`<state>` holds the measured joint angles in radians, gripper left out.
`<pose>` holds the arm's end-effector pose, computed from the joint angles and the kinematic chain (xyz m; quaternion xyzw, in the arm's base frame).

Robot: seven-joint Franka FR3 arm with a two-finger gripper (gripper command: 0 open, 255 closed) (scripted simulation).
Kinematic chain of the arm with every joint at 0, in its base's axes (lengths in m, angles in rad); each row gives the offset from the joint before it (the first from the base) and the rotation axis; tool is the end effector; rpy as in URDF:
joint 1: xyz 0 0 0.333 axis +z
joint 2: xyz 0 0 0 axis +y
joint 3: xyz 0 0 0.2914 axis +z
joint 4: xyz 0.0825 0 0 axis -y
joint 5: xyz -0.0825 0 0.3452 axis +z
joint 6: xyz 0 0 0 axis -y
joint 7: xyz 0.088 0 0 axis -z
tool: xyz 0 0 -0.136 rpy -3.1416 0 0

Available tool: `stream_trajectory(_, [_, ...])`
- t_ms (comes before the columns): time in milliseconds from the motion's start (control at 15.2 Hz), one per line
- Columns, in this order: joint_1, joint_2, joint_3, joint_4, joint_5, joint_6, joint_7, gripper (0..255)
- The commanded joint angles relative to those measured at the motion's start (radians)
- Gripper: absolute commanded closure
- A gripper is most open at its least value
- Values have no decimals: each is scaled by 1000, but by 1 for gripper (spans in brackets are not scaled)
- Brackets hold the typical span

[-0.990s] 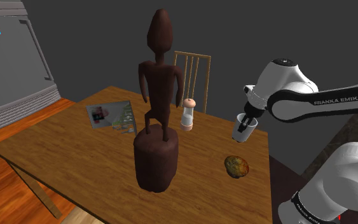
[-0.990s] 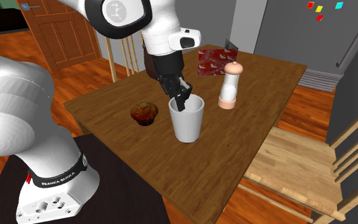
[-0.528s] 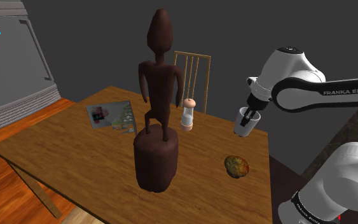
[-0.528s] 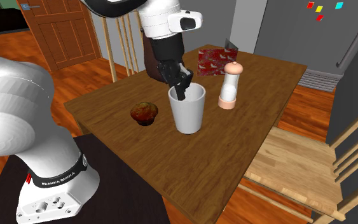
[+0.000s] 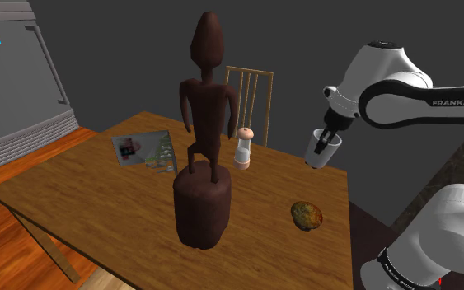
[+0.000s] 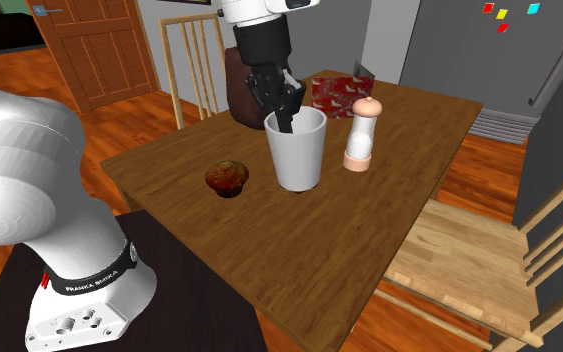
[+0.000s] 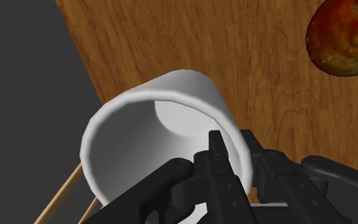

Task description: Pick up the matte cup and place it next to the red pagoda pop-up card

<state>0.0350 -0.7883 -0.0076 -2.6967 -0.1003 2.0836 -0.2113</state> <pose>0.3151 0.0012 0.4422 0.9854 0.1399 0.0832 0.0507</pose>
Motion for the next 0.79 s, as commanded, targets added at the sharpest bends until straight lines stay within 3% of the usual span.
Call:
stream_trajectory(0, [0, -10, -1, 22, 1, -32, -4, 255])
stream_trajectory(726, [2, -14, 2, 168, 8, -181, -16, 255])
